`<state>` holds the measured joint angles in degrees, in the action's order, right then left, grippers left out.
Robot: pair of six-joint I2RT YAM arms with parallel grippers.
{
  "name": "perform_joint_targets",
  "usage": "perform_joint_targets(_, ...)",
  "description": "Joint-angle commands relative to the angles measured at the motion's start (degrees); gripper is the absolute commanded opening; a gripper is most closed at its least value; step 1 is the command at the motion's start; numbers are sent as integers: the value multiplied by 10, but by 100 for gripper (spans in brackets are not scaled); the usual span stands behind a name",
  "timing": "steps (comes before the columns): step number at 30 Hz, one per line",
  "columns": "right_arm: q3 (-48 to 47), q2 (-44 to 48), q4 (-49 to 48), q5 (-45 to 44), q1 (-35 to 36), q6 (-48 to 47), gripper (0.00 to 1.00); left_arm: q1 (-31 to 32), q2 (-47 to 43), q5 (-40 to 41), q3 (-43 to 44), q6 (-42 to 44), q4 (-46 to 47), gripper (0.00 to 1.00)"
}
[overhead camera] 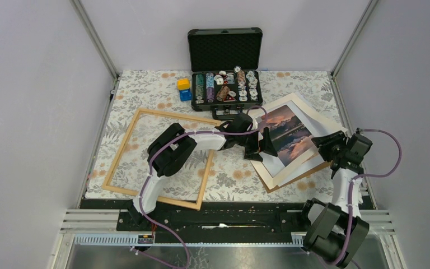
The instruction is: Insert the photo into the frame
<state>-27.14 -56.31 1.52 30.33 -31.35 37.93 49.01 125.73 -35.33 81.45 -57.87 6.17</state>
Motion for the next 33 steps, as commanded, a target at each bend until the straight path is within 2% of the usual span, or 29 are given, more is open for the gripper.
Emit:
perform_joint_targets(1, -33, 38, 75, -121, 4, -32, 36, -8, -24, -4, -9, 32, -12, 99)
perform_joint_targets(5, -60, 46, 105, -163, 4, -37, 4, -9, -79, -23, 10, 42, -12, 99)
perform_joint_targets(6, -70, 48, 113, -171, 3, -37, 0, -10, -93, -28, 18, 45, -18, 99)
perform_joint_targets(12, -158, 73, 209, -254, 3, -47, 0, -18, -178, -44, 69, 70, -61, 99)
perform_joint_targets(16, -231, 81, 251, -243, 3, -62, 0, -37, -229, -49, 70, 69, -74, 99)
perform_joint_targets(20, -309, 72, 264, -168, 4, -76, 0, -60, -272, -41, 69, 86, -105, 99)
perform_joint_targets(23, -357, 53, 220, 2, 4, -56, 0, -76, -304, -23, 70, 105, -130, 99)
perform_joint_targets(26, -400, 22, 182, 107, 13, 1, 0, -94, -344, 2, 75, 136, -168, 99)
perform_joint_targets(30, -470, -18, 127, 162, 51, 106, 0, -131, -415, 39, 82, 189, -222, 99)
perform_joint_targets(33, -569, -77, 141, 152, 156, 124, 0, -166, -475, 69, 104, 229, -270, 99)
